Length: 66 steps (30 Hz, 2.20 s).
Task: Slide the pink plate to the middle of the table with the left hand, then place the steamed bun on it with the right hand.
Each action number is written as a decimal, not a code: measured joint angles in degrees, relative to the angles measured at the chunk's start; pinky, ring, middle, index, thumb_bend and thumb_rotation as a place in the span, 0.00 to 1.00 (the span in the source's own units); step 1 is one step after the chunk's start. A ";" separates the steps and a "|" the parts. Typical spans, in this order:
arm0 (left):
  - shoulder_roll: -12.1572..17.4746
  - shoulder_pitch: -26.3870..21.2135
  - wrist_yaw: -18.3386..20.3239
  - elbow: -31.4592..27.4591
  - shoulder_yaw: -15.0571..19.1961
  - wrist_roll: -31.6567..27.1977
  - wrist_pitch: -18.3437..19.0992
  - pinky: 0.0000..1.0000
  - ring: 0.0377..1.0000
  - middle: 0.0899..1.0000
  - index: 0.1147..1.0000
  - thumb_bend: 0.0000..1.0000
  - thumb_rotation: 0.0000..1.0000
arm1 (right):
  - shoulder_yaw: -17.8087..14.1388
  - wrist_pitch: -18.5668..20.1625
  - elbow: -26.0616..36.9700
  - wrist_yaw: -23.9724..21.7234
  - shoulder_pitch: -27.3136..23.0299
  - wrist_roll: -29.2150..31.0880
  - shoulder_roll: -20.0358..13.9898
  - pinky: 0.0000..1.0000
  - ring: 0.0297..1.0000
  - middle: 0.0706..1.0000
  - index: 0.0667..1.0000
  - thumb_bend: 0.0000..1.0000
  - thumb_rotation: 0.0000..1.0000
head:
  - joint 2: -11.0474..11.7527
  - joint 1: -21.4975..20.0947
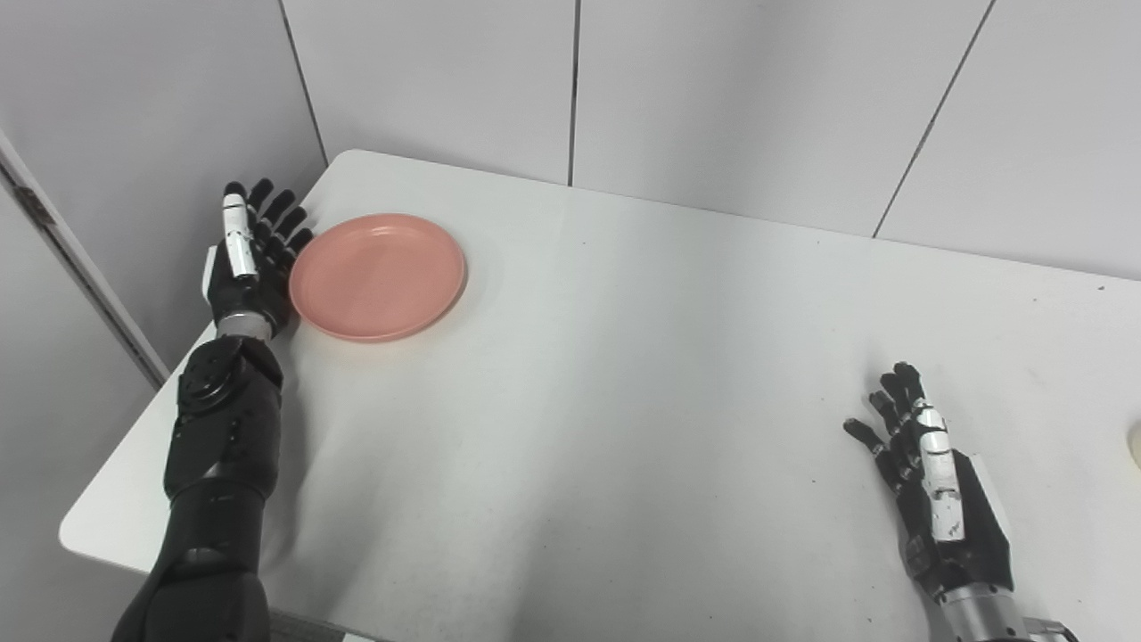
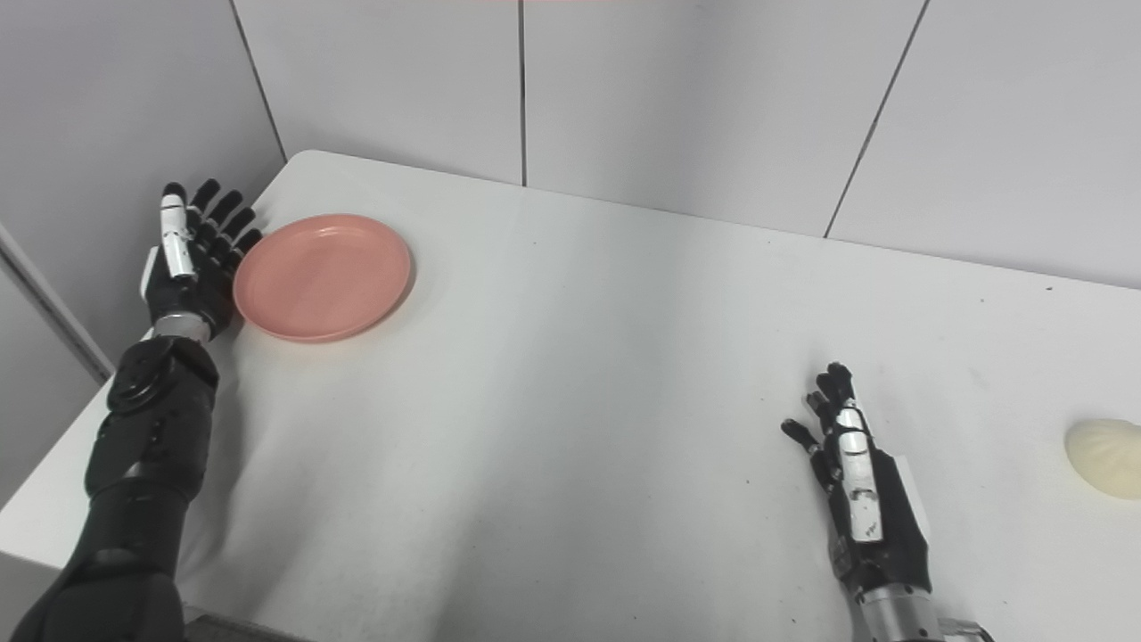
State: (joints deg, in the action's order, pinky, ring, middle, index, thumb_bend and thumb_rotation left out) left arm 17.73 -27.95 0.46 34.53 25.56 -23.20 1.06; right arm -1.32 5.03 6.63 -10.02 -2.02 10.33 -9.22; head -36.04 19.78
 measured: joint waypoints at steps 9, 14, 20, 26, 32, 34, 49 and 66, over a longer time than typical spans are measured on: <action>-0.13 -0.60 0.37 0.54 -3.28 0.97 0.06 0.86 0.85 0.84 0.83 0.46 1.00 | 0.03 0.00 0.00 0.06 0.01 -0.14 0.02 1.00 0.99 1.00 1.00 0.29 1.00 | -0.09 -0.61; -0.26 -0.60 1.64 0.26 -5.56 1.13 0.45 0.86 0.84 0.84 0.83 0.46 1.00 | 0.07 -0.04 0.01 0.07 0.03 -0.42 0.03 1.00 0.99 1.00 1.00 0.29 1.00 | -0.09 -1.06; -0.62 -0.64 2.02 -0.12 -8.12 2.49 0.46 0.84 0.84 0.84 0.82 0.47 1.00 | 0.08 -0.04 0.04 0.10 0.04 -0.50 0.21 1.00 0.99 1.00 1.00 0.27 1.00 | -0.18 -2.20; -1.37 -0.63 2.87 -1.29 -9.87 2.61 1.56 0.84 0.84 0.83 0.81 0.47 1.00 | 0.27 -0.04 0.27 0.44 0.23 -0.81 0.59 1.00 0.99 0.99 1.00 0.29 1.00 | -0.09 -3.25; -2.98 -0.53 3.61 -3.55 -12.08 3.46 3.04 0.84 0.83 0.82 0.80 0.47 1.00 | 0.62 -0.06 0.36 0.78 0.30 -1.27 0.76 1.00 0.98 0.99 1.00 0.31 1.00 | -0.18 -5.36; -3.74 -0.48 4.09 -4.29 -12.69 3.53 3.77 0.83 0.84 0.82 0.80 0.47 1.00 | 0.75 -0.06 0.42 0.89 0.34 -1.73 0.89 1.00 0.98 0.99 1.00 0.30 1.00 | -0.26 -6.06; -8.14 1.01 6.65 -10.74 -18.92 5.67 8.26 0.84 0.85 0.85 0.82 0.47 1.00 | 1.09 -0.08 0.58 1.38 0.70 -2.25 1.88 0.99 0.97 0.98 0.99 0.32 1.00 | -0.62 -9.67; -12.87 4.85 8.85 -19.57 -27.57 9.44 12.60 0.89 0.89 0.88 0.86 0.40 1.00 | 1.31 -0.14 0.57 2.01 0.98 -2.88 2.69 0.97 0.95 0.96 0.97 0.34 1.00 | -0.97 -13.53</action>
State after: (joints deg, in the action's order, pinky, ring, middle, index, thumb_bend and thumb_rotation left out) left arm 4.87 -23.10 9.31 14.96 -2.01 -13.76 13.67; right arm -0.01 4.89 7.20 -8.02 -1.04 7.46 -6.53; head -37.00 6.25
